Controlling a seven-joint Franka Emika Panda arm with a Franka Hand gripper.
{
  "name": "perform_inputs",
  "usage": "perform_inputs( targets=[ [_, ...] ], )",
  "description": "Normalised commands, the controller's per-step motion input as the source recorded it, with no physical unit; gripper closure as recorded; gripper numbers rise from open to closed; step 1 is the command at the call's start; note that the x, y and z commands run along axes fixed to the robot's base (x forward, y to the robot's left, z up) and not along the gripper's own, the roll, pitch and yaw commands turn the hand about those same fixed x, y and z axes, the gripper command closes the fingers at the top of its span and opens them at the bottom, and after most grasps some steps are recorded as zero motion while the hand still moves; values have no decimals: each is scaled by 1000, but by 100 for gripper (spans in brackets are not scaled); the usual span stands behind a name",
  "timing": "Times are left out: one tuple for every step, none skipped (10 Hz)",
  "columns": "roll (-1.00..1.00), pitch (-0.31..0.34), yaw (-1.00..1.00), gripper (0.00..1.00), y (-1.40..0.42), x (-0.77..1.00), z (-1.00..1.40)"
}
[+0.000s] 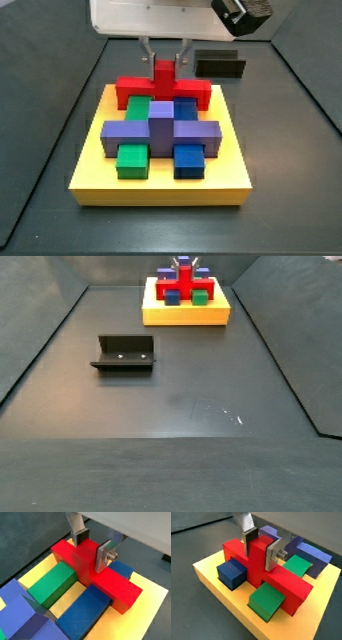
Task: Pick up the red object. Move up. Place the red object on the fixture. Regrasp the red object. Move to above the board. Insert the red object.
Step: Insert the red object.
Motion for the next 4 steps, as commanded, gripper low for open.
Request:
perform_inputs(
  targets=[
    [-243,-227,60,100,34,-303,-437],
    [-250,-240,63,100,23,-291,-411],
    [-156,-133,0,100,0,-171,-291],
    [0,0,0,100,0,0,0]
  ],
)
